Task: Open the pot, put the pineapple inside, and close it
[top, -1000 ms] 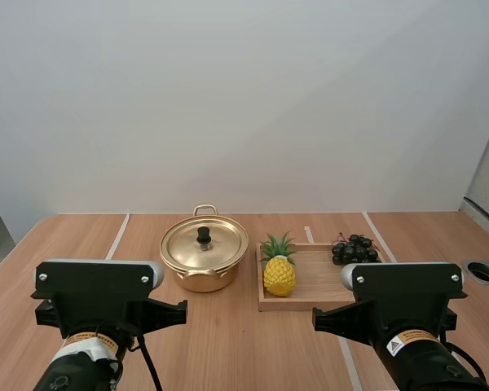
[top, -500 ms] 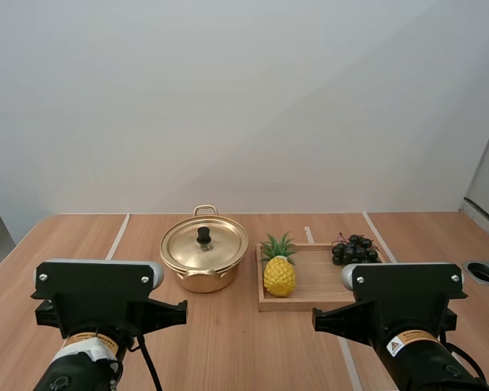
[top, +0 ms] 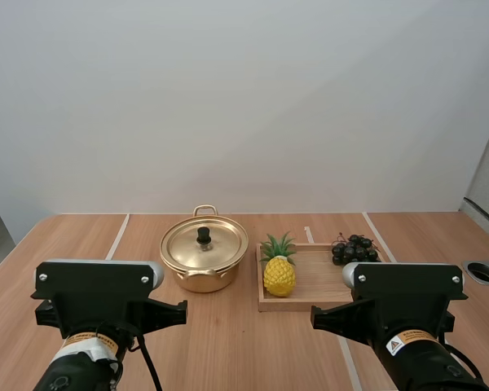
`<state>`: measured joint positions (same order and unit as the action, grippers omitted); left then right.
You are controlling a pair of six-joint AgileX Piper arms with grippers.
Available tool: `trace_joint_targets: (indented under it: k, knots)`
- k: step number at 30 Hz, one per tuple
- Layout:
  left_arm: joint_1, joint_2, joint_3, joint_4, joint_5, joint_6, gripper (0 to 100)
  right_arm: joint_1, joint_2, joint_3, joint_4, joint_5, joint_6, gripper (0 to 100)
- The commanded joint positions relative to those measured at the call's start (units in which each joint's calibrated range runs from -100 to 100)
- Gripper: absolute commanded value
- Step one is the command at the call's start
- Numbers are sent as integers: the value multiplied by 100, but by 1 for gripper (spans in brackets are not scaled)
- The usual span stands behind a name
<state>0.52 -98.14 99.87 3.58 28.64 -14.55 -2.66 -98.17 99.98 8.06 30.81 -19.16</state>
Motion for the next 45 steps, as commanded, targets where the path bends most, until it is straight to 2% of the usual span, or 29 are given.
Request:
trace_joint_targets:
  k: [1,7,11,14,16,18,19,20,21,22,24,26,36,41,43,45]
  knots:
    - [10,-38,13,13,-152,-67,0,20,-53,2,26,-138,-18,0]
    - [10,-38,13,13,-152,-67,0,20,-53,2,-46,-138,-18,0]
    - [10,-38,13,55,-152,-67,0,20,-53,2,-372,-138,-18,0]
    - [10,-38,13,147,-152,-67,9,20,-53,2,-687,-89,24,0]
    - [10,-38,13,147,-152,-67,23,20,-53,2,-763,-89,105,0]
    - [10,-38,13,147,-152,-105,44,20,-53,2,-763,-89,105,1]
    - [10,-38,13,147,-152,-138,54,20,-53,2,-763,-89,105,9]
    - [10,-38,13,147,-152,-162,69,20,-53,2,-763,-89,105,16]
    - [10,-38,13,147,-152,-175,87,20,-53,2,-763,-89,105,27]
    - [10,-38,13,147,-152,-175,100,20,-53,2,-763,-89,105,39]
    - [10,-38,13,147,-152,-186,100,20,-53,2,-763,-89,105,64]
    - [10,-38,13,144,-152,-290,100,13,-53,2,-763,-89,105,100]
    - [10,-38,13,144,-213,-290,100,-18,-53,2,-806,-65,105,100]
    - [10,-38,13,144,-661,-257,100,-18,-53,2,-806,-127,96,100]
    - [10,-38,13,163,-1092,-221,100,-18,-53,2,-1085,-404,57,100]
    - [10,-38,13,449,-1533,17,100,-18,-53,2,-1669,-593,57,100]
